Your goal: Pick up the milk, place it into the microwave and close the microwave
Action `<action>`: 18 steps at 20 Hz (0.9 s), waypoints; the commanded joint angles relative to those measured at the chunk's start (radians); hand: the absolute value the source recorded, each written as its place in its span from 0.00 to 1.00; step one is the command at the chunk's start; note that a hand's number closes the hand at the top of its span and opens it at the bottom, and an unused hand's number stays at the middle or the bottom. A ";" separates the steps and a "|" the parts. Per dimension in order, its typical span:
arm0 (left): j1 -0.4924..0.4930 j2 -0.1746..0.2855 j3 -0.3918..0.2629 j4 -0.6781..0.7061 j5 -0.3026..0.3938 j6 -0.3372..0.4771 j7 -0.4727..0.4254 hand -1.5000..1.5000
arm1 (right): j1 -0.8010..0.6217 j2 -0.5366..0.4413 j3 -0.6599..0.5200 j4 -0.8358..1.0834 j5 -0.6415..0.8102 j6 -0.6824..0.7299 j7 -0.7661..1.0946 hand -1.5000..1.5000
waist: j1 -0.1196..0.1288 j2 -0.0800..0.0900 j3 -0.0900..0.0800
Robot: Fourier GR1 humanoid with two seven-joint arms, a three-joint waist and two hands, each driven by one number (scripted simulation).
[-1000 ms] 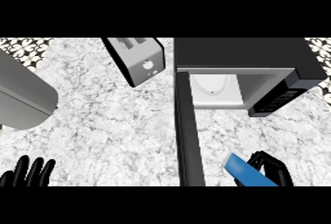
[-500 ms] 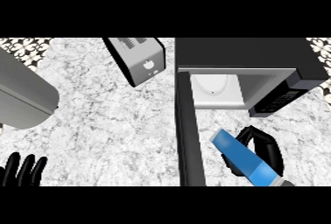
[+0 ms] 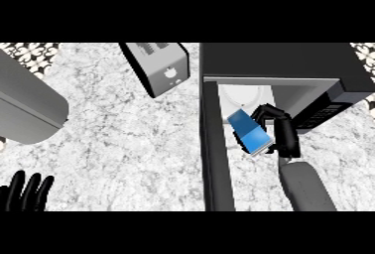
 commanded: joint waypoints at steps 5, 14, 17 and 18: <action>-0.012 0.022 0.064 0.028 0.068 -0.049 -0.017 0.00 | -0.330 -0.081 -0.148 0.453 0.021 -0.068 -0.075 1.00 | 0.025 0.011 0.002; -0.035 0.018 0.045 0.006 0.056 -0.050 0.021 0.00 | -0.521 -0.139 -0.226 0.704 0.074 -0.310 -0.084 1.00 | 0.045 0.020 0.002; -0.042 0.003 0.017 0.010 0.002 -0.026 0.024 0.00 | -0.539 -0.144 -0.210 0.710 0.118 -0.440 -0.130 1.00 | 0.049 0.022 0.003; -0.033 0.018 0.051 0.012 0.036 -0.042 0.021 0.00 | -0.549 -0.172 -0.218 0.721 0.120 -0.448 -0.141 1.00 | 0.059 0.026 0.003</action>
